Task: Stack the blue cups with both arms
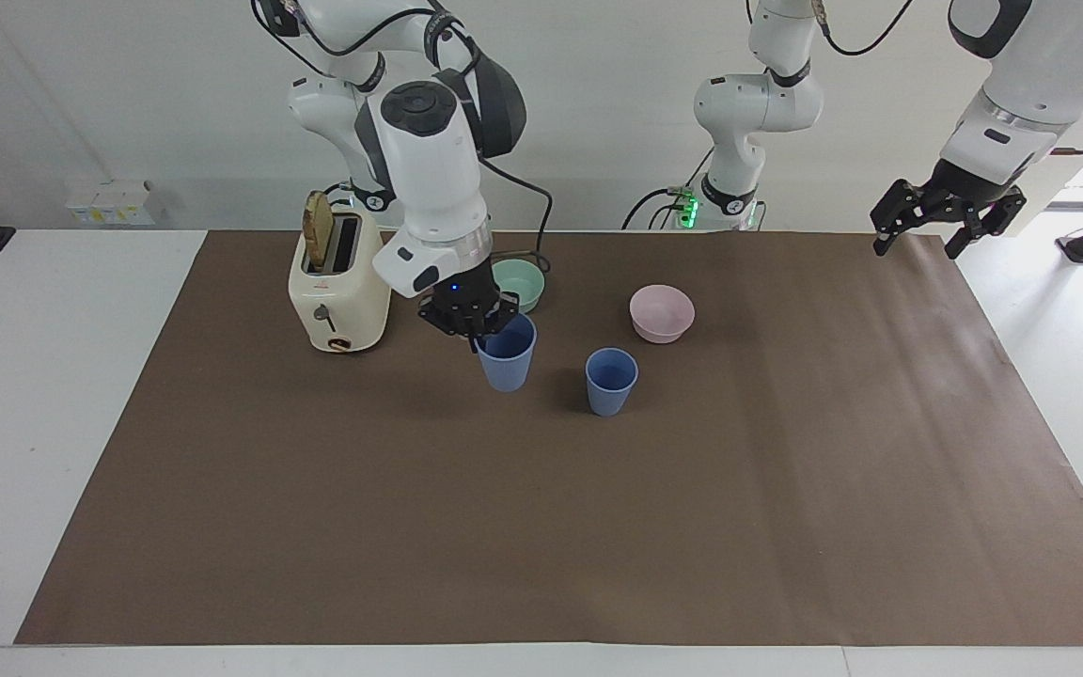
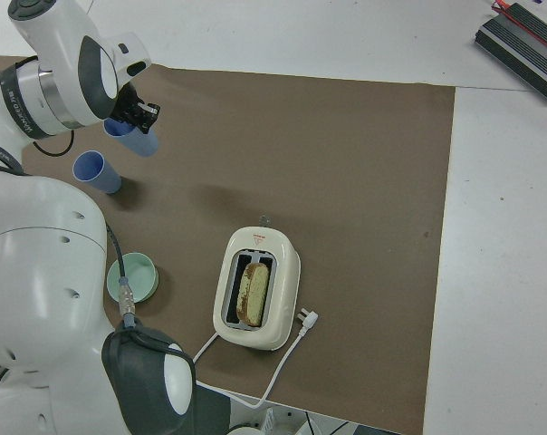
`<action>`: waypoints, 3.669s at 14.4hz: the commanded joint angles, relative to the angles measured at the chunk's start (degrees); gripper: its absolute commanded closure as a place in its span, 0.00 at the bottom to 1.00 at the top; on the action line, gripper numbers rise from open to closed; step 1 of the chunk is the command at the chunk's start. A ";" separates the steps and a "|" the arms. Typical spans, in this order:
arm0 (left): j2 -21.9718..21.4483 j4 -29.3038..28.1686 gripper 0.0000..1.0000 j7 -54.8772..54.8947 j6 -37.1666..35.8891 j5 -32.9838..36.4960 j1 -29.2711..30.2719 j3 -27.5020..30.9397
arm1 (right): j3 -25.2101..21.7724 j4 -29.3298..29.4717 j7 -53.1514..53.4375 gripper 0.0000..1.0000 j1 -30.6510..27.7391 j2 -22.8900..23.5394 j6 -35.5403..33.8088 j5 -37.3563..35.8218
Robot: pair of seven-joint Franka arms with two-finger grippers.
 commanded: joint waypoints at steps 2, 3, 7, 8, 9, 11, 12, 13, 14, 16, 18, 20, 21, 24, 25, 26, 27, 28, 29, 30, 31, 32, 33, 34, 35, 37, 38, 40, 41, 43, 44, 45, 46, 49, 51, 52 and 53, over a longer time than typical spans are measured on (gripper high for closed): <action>-0.22 0.66 0.00 -0.64 -1.01 -0.84 0.68 -0.53 | -0.60 6.70 4.54 1.00 4.77 3.41 -2.76 -1.29; -0.22 0.58 0.00 -0.47 -1.18 -0.84 0.33 -0.62 | -0.51 7.75 6.65 1.00 5.83 3.58 -3.02 -1.65; -0.22 0.58 0.00 -0.29 -1.27 -0.75 0.68 -0.62 | -0.60 14.00 13.08 1.00 10.93 8.15 -5.57 -3.32; -0.22 0.66 0.00 -0.38 -1.27 -0.75 0.77 -0.62 | -0.34 14.09 14.13 1.00 11.02 8.68 -5.22 -3.32; -0.22 0.58 0.00 -0.29 -1.27 -0.75 0.85 -0.62 | -0.34 14.01 14.66 1.00 11.98 9.03 -4.87 -3.32; -0.22 0.66 0.00 -0.29 -1.19 -0.75 0.77 -0.62 | -0.25 13.57 14.76 1.00 12.69 10.08 -4.61 -3.41; -0.22 0.66 0.00 -0.29 -1.27 -0.75 0.68 -0.62 | -0.16 13.48 14.84 1.00 12.69 10.61 -4.43 -3.41; -0.22 0.66 0.00 -0.29 -1.27 -0.75 0.68 -0.62 | -0.16 13.30 14.84 1.00 12.69 11.22 -3.56 -3.58; -0.22 0.66 0.00 -0.29 -1.27 -0.75 0.68 -0.62 | -0.08 12.87 14.84 1.00 12.69 11.75 -2.51 -4.10; -0.22 0.58 0.00 -0.29 -1.27 -0.75 0.77 -0.62 | -0.07 12.60 14.84 1.00 13.48 13.51 -1.19 -4.99; -0.22 0.66 0.00 -0.29 -1.27 -0.75 0.77 -0.62 | -0.07 12.42 14.84 1.00 13.48 13.78 -0.48 -4.99; -0.22 0.57 0.00 -0.29 -1.27 -0.75 0.77 -0.62 | -0.07 11.90 14.93 1.00 13.57 13.78 -0.30 -4.90; -0.22 0.57 0.00 -0.29 -1.27 -0.75 0.77 -0.62 | -0.07 11.72 14.93 1.00 13.57 13.69 -0.30 -4.90; -0.22 0.66 0.00 -0.29 -1.27 -0.75 0.77 -0.62 | -0.07 10.84 14.93 1.00 13.57 13.78 0.75 -4.90; -0.22 0.66 0.00 -0.29 -1.27 -0.75 0.77 -0.62 | -0.07 9.45 14.93 1.00 13.57 13.69 1.97 -4.90; -0.22 0.66 0.00 -0.29 -1.27 -0.75 0.77 -0.62 | -0.07 8.91 14.93 1.00 13.48 13.78 2.42 -4.90; -0.22 0.58 0.00 -0.29 -1.27 -0.75 0.77 -0.62 | -0.07 8.47 14.93 1.00 13.48 13.95 3.03 -4.90; -0.22 0.57 0.00 -0.29 -1.27 -0.75 0.77 -0.62 | -0.07 7.25 14.93 1.00 13.40 13.95 4.61 -4.81; -0.22 0.66 0.00 -0.29 -1.27 -0.75 0.77 -0.62 | -0.07 6.37 14.93 1.00 13.31 13.95 5.32 -4.81; -0.22 0.58 0.00 -0.29 -1.27 -0.75 0.77 -0.62 | -0.07 6.01 14.93 1.00 13.31 14.21 5.59 -4.81; -0.22 0.57 0.00 -0.29 -1.27 -0.75 0.77 -0.62 | -0.07 5.83 14.93 1.00 13.31 14.57 5.85 -4.81; -0.22 0.57 0.00 -0.29 -1.27 -0.75 0.77 -0.62 | -0.07 5.31 14.84 1.00 13.05 14.57 6.64 -4.55; -0.22 0.66 0.00 -0.29 -1.27 -0.75 0.77 -0.62 | -0.07 4.43 14.84 1.00 12.87 14.57 6.73 -4.55; -0.22 0.66 0.00 -0.29 -1.27 -0.75 0.77 -0.62 | -0.07 4.25 14.84 1.00 12.87 14.57 6.73 -4.03; -0.22 0.58 0.00 -0.29 -1.27 -0.75 0.77 -0.62 | -0.07 4.25 14.93 0.59 12.78 14.57 6.73 -3.67; -0.22 0.58 0.00 -0.29 -1.27 -0.75 0.77 -0.62 | -0.07 4.34 14.84 0.00 12.87 14.48 6.65 -4.63; -0.22 0.66 0.00 -0.29 -1.27 -0.75 0.77 -0.62 | -0.07 4.69 14.93 0.00 13.13 14.31 6.38 -4.72; -0.22 0.66 0.00 -0.29 -1.27 -0.75 0.77 -0.62 | -0.16 4.86 14.93 0.00 13.40 14.31 5.33 -4.81; -0.22 0.66 0.00 -0.29 -1.27 -0.75 0.77 -0.62 | -0.25 5.04 14.84 0.00 13.31 14.13 4.72 -4.90; -0.22 0.66 0.00 -0.29 -1.27 -0.75 0.77 -0.62 | -0.51 6.70 14.93 0.00 12.96 13.43 2.09 -4.90; -0.22 0.66 0.00 -0.29 -1.27 -0.75 0.77 -0.62 | -0.86 7.06 14.50 0.00 12.52 11.86 1.29 -4.81; -0.22 0.58 0.00 -0.29 -1.27 -0.75 0.77 -0.62 | -0.87 6.97 14.14 0.00 11.39 9.23 0.85 -4.64; -0.22 0.57 0.00 -0.29 -1.27 -0.75 0.77 -0.62 | -0.69 6.97 13.53 0.00 9.03 7.03 -0.46 -4.64; -0.22 0.66 0.00 -0.38 -1.27 -0.75 0.77 -0.62 | -0.68 8.81 4.68 0.00 5.05 1.84 -10.02 -4.46; -0.22 0.66 0.00 -0.29 -1.27 -0.75 0.77 -0.62 | -0.52 9.52 0.71 0.00 0.59 -1.41 -14.17 -3.94; -0.22 0.66 0.00 -0.29 -1.27 -0.75 0.77 -0.62 | -0.34 9.52 -2.18 0.00 -2.05 -3.08 -15.75 -3.76; -0.22 0.66 0.00 -0.29 -1.27 -0.75 0.77 -0.62 | -0.34 9.52 -6.30 0.00 -3.99 -4.58 -17.68 -3.41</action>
